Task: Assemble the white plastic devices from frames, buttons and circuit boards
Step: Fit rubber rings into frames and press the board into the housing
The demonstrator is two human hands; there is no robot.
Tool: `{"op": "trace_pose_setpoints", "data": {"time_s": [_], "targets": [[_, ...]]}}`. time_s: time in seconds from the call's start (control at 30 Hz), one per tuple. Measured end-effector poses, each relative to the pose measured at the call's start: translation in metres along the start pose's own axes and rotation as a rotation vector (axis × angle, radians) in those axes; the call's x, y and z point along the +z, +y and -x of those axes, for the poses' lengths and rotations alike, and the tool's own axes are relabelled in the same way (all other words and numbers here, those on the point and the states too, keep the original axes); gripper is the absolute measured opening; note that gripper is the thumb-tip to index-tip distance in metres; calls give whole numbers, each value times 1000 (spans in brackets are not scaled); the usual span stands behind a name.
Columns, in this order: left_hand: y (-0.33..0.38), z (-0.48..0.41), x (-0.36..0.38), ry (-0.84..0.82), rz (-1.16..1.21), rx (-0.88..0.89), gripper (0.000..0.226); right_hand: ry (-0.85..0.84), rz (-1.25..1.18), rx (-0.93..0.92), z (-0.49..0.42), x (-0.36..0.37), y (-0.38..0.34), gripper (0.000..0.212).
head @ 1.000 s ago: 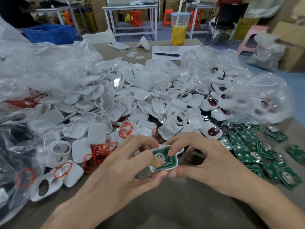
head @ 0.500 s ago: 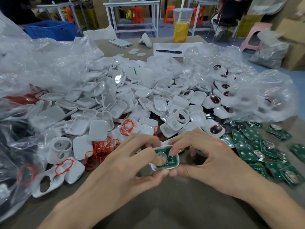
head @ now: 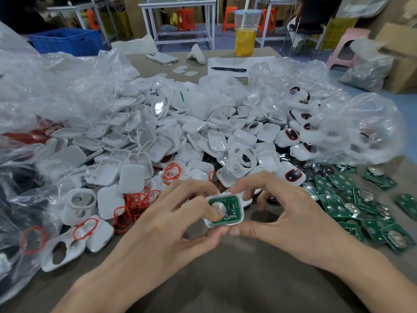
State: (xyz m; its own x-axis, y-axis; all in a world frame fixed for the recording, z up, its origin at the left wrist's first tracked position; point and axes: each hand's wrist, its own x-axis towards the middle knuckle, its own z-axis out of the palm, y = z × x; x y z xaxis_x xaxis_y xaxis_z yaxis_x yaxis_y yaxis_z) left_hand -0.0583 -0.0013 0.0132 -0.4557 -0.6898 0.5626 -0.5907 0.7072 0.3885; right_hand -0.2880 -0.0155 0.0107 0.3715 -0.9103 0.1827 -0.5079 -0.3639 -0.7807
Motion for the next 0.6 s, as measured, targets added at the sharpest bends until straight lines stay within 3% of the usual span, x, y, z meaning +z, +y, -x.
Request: {"op": "trace_pose_setpoints", "data": {"time_s": [0.3,0.6], "targets": [[-1,1,0,12,73,-18,19,-9,-21,-37,0,0,2,51],[-7,1,-1,35,-85,143,11,106,114,-370,-3,1,-1,21]]}}
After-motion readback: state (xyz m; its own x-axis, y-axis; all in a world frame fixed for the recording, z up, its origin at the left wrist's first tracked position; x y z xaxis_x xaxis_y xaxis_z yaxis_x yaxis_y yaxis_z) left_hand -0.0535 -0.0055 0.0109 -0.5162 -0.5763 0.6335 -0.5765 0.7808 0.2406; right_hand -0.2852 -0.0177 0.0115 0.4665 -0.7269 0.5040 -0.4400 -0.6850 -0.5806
